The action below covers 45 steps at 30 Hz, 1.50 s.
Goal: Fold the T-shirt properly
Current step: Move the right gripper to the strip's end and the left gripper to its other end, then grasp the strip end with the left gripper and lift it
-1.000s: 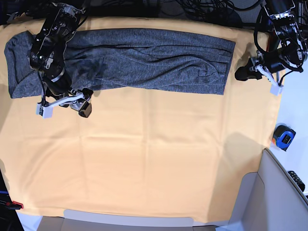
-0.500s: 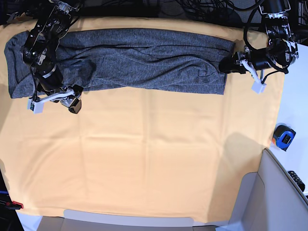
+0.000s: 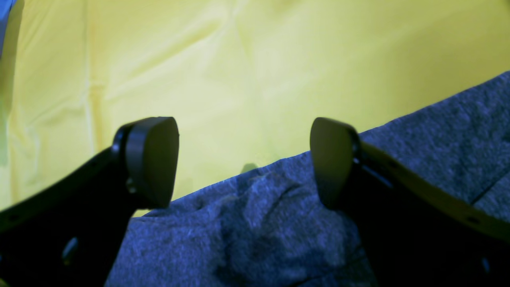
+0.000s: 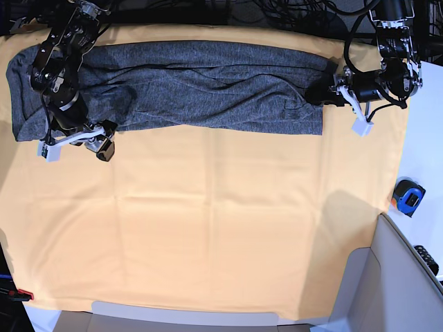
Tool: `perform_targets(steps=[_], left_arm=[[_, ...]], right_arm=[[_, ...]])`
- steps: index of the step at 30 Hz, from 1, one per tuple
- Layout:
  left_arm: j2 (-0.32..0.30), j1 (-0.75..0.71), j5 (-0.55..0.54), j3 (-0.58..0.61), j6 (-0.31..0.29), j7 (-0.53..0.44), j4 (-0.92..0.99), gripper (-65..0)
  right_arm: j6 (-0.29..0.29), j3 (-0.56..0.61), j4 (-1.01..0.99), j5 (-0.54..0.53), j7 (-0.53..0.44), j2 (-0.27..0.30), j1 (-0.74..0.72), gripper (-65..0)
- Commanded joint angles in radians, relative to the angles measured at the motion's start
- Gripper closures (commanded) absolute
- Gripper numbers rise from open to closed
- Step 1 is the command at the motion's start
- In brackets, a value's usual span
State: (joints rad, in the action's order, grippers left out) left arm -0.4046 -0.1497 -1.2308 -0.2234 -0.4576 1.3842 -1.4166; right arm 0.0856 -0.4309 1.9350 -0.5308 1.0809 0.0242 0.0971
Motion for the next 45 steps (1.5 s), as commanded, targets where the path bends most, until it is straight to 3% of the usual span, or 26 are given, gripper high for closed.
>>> perform_targets(steps=[1, 22, 23, 27, 42, 45], left_arm=[[-0.014, 0.006, 0.0, -0.003, 0.001, 0.012, -0.013, -21.3], [-0.007, 0.035, -0.01, 0.026, -0.002, -0.004, -0.013, -21.6], [-0.007, 0.037, -0.011, 0.026, -0.01, -0.004, -0.014, -22.1], [-0.007, 0.049, -0.002, 0.028, -0.134, 0.001, -0.014, -24.0], [0.042, 0.057, -0.002, 0.054, -0.139, -0.004, 0.066, -25.1], [0.048, 0.077, 0.0, 0.061, -0.14, -0.006, 0.093, -18.7]], right_arm=[[0.007, -0.003, 0.017, -0.013, -0.02, 0.009, -0.01, -50.4], [0.007, -0.003, 0.014, -0.007, -0.018, 0.01, -0.01, -50.4], [0.007, -0.003, 0.014, -0.007, -0.018, 0.01, -0.01, -50.4], [0.007, -0.003, 0.013, -0.009, -0.018, 0.01, -0.009, -50.4], [0.007, -0.003, 0.013, -0.007, -0.017, 0.01, -0.009, -50.4], [0.007, -0.003, 0.013, -0.007, -0.017, 0.01, 0.002, -50.4]])
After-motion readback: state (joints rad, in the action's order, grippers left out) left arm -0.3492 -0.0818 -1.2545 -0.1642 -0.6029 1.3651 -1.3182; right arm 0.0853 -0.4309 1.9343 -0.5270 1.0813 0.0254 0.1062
